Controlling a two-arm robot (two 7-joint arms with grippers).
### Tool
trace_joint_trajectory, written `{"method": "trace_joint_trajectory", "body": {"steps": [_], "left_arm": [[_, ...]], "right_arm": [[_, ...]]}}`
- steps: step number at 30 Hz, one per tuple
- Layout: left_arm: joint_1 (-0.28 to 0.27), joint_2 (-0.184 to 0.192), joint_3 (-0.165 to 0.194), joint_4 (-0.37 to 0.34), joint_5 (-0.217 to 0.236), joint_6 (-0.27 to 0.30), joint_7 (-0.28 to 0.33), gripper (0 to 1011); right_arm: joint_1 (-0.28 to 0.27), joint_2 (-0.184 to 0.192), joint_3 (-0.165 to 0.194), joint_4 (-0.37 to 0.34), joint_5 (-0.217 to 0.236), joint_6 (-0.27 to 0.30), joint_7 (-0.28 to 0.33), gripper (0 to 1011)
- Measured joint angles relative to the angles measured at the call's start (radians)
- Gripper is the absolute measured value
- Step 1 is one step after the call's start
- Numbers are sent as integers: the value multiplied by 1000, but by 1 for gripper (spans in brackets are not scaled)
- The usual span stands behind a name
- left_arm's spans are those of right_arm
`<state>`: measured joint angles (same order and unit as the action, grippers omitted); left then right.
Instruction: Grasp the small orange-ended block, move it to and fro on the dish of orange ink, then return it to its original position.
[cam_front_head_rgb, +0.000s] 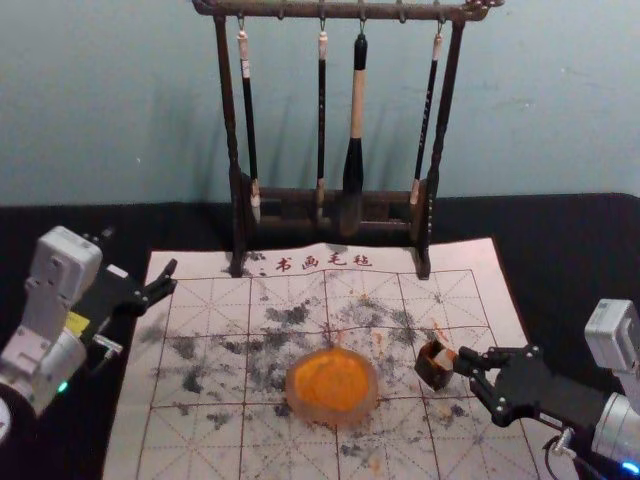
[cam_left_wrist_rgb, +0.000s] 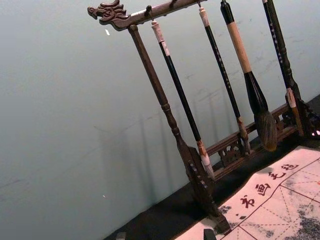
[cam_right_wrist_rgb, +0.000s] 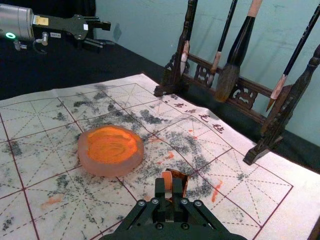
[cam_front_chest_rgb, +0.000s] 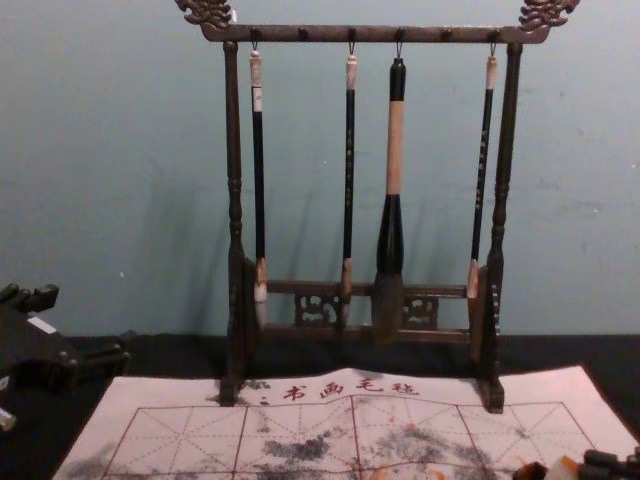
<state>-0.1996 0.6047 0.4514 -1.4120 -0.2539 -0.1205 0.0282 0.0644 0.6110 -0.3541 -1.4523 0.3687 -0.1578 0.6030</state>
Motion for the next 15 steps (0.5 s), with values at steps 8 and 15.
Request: {"method": "trace_joint_trajectory", "body": {"steps": [8,15], "left_arm": [[0,0,0,0,0,0,0,1001],[0,0,0,0,0,0,0,1001]], "right_arm": [[0,0,0,0,0,0,0,49],[0,-4,11,-11,4,9,-7,49]]}}
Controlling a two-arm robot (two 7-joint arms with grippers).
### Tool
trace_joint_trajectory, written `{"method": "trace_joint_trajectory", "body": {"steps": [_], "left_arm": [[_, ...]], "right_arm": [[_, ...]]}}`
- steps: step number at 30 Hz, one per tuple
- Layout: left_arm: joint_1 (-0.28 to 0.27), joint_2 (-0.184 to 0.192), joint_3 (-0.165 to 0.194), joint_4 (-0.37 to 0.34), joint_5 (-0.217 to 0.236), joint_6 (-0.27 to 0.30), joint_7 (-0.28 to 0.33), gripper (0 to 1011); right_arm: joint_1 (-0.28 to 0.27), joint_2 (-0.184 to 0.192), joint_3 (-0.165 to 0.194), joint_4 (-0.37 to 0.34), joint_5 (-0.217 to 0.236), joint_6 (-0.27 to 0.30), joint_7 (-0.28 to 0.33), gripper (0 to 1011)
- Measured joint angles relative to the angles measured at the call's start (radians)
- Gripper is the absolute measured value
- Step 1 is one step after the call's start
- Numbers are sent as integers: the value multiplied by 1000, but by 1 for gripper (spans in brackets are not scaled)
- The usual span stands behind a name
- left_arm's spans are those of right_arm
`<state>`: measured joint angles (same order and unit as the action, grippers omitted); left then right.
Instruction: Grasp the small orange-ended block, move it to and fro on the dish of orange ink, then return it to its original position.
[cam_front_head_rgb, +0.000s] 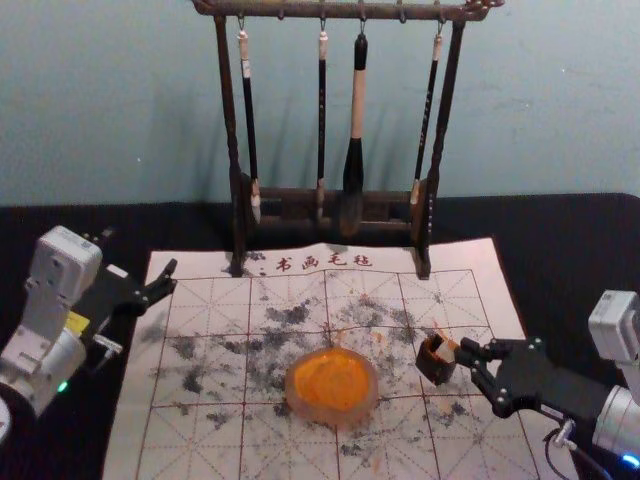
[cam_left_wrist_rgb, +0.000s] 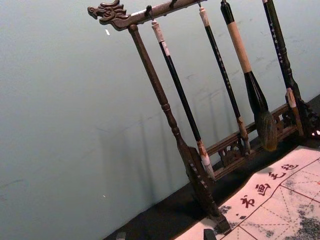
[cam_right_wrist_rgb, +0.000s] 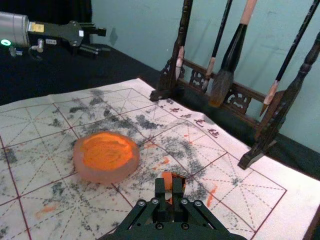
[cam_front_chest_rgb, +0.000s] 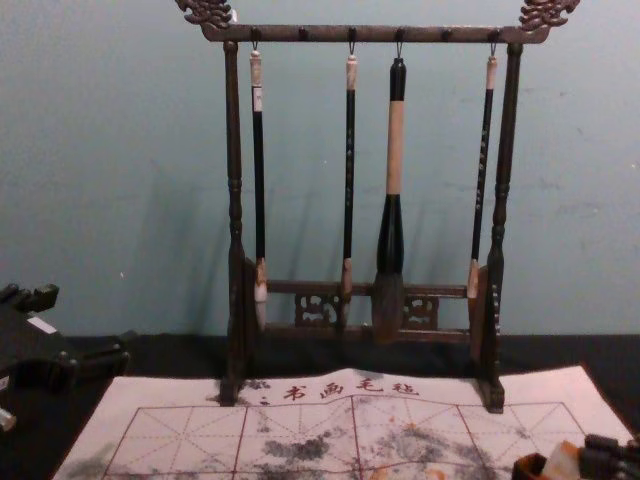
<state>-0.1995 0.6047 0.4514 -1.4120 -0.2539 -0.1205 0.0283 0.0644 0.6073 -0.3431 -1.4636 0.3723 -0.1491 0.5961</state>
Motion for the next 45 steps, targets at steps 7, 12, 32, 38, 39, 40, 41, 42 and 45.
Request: {"method": "trace_joint_trajectory", "body": {"steps": [7,12,32,38,39,40,41,42,45], "left_arm": [[0,0,0,0,0,0,0,1001],[0,0,0,0,0,0,0,1001],[0,0,0,0,0,0,0,1001],[0,0,0,0,0,0,0,1001],[0,0,0,0,0,0,0,1001],[0,0,0,0,0,0,0,1001],[0,0,0,0,0,0,0,1001],[0,0,0,0,0,0,0,1001],[0,0,0,0,0,0,0,1001]], "right_arm": [[-2,-2,12,-14,14,12,-4,49],[-2,-1,17,-16,24,16,0,49],[-22,19,39,-58,65,29,4,49],[-41,40,56,-99,77,37,1,49],[-41,40,56,-99,77,37,1,49],[-44,45,60,-109,79,38,-1,49],[-46,48,62,-115,80,39,-1,49],[-49,52,65,-124,83,40,-3,49],[-51,58,71,-142,85,43,-4,49]]}}
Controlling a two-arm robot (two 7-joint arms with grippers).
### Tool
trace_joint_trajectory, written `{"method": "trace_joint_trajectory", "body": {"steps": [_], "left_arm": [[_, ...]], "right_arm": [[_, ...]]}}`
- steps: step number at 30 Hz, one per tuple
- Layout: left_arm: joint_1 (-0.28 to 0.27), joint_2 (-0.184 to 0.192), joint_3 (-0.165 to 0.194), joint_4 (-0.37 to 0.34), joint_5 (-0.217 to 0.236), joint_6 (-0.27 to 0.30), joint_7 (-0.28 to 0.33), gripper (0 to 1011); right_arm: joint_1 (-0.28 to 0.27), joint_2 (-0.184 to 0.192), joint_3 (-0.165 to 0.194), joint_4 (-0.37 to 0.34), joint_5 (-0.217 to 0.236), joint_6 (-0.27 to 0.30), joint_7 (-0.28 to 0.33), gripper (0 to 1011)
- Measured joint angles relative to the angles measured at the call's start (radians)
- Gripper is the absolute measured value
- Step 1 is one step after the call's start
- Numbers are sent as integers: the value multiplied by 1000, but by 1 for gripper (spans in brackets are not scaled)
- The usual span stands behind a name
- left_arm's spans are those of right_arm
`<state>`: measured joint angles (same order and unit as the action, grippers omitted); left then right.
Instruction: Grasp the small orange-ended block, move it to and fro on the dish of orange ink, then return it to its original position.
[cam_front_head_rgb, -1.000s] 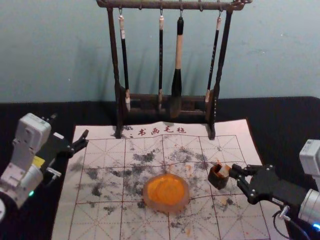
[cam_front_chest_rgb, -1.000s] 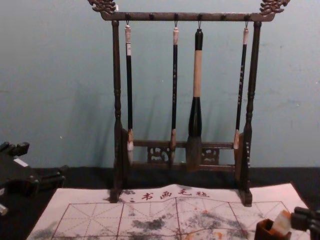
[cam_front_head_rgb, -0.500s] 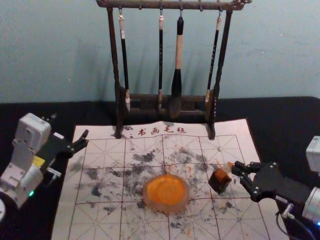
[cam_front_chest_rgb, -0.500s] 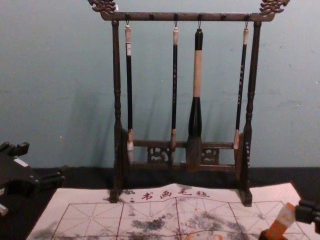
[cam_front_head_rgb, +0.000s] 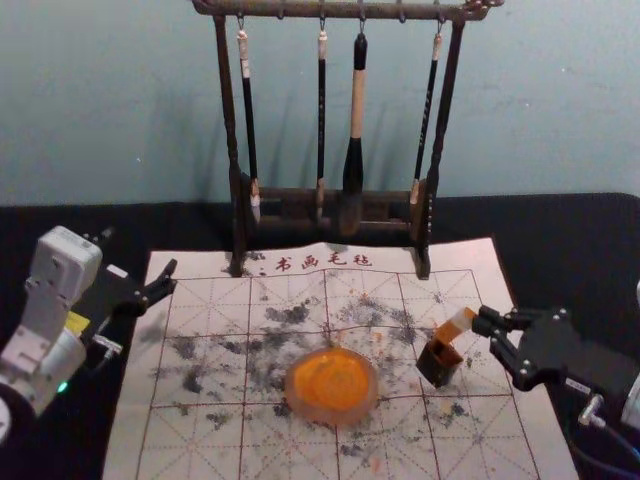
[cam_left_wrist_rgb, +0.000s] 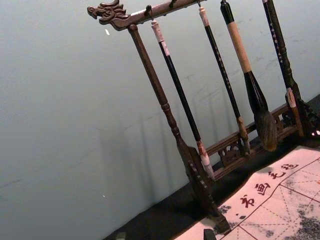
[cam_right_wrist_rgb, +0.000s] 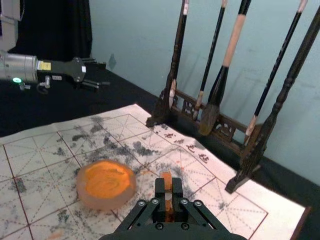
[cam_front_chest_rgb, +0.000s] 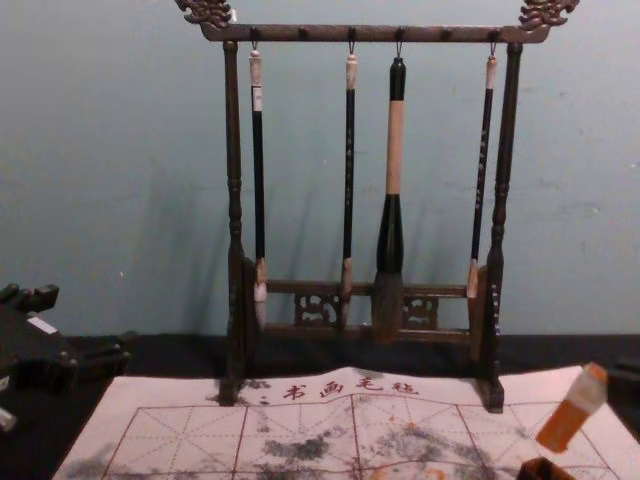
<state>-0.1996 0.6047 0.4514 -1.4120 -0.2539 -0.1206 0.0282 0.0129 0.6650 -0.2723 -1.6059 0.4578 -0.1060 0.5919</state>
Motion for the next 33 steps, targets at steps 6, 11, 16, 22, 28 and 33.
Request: {"method": "trace_joint_trajectory", "body": {"steps": [6,11,16,22,28,33], "left_arm": [[0,0,0,0,0,0,0,1001],[0,0,0,0,0,0,0,1001],[0,0,0,0,0,0,0,1001],[0,0,0,0,0,0,0,1001],[0,0,0,0,0,0,0,1001],[0,0,0,0,0,0,0,1001]], "right_arm": [[13,4,1,-18,2,8,0,49],[50,-2,-25,-11,-12,20,8,49],[99,-15,-66,15,-34,33,30,49],[154,-30,-117,45,-59,37,56,49],[195,-45,-158,71,-73,41,78,49],[224,-52,-202,87,-93,43,99,49]]}}
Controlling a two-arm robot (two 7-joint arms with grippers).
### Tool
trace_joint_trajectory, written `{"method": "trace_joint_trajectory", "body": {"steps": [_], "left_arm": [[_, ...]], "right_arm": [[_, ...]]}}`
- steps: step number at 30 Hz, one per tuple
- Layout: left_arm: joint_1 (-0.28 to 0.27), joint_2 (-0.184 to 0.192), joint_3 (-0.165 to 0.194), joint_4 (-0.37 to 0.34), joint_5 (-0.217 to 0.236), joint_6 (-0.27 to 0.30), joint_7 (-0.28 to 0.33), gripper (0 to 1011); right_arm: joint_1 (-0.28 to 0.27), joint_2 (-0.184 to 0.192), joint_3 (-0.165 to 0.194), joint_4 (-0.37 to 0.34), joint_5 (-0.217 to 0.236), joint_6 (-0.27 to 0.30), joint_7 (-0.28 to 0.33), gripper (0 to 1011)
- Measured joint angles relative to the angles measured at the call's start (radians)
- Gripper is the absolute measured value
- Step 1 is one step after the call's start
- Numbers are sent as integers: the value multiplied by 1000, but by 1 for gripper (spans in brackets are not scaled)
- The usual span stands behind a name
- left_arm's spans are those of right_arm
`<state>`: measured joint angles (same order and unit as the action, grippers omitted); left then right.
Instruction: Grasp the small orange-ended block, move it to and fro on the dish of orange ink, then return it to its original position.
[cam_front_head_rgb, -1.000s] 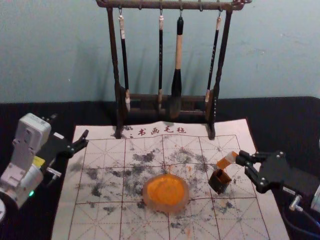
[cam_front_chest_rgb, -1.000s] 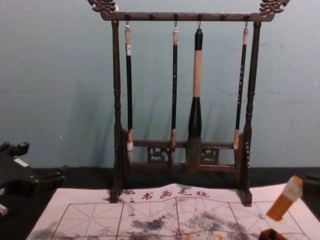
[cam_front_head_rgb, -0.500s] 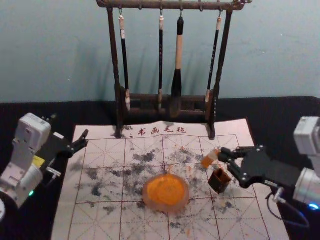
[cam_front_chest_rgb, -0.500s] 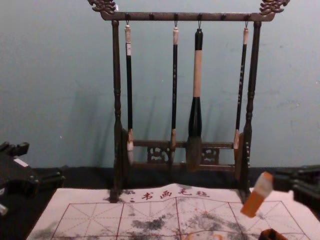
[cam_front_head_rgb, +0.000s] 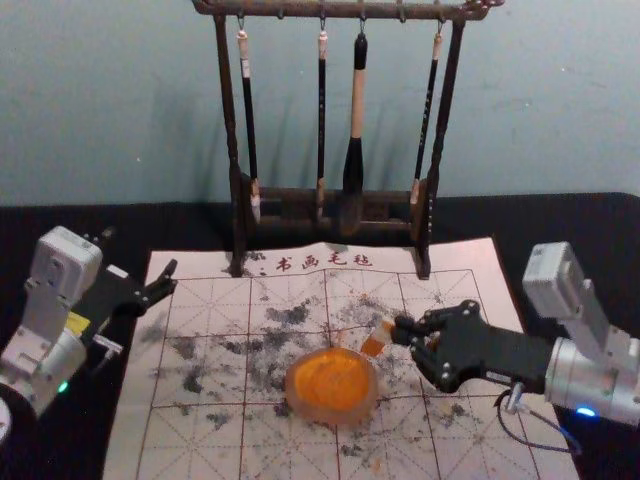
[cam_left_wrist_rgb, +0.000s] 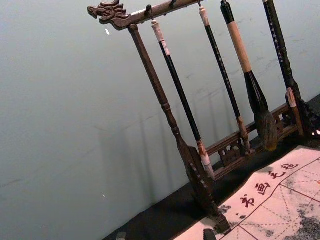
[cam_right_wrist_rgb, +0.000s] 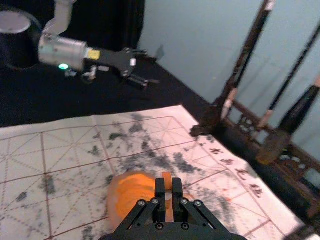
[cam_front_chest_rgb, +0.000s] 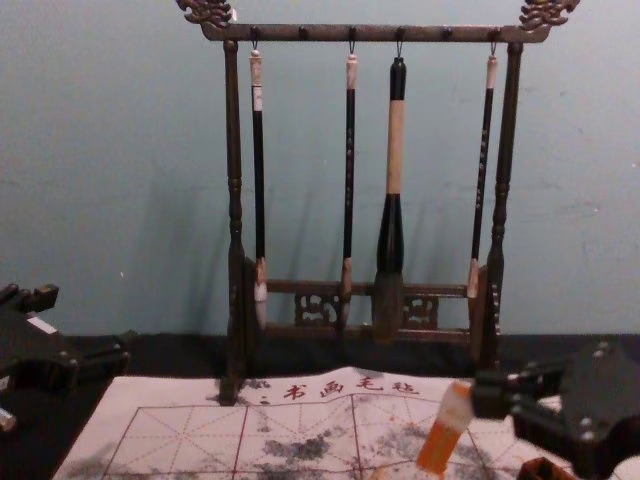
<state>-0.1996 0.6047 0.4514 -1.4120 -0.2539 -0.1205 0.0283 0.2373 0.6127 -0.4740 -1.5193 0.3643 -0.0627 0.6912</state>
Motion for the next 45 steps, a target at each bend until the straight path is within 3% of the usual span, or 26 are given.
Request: {"method": "trace_joint_trajectory", "body": {"steps": [10,19,45], "left_arm": [[0,0,0,0,0,0,0,1001],[0,0,0,0,0,0,0,1001],[0,0,0,0,0,0,0,1001]], "right_arm": [[54,-4,-77,1,-63,53,9,49],[91,-10,-126,6,-91,73,29,49],[149,-42,-184,57,-126,80,38,49]]}}
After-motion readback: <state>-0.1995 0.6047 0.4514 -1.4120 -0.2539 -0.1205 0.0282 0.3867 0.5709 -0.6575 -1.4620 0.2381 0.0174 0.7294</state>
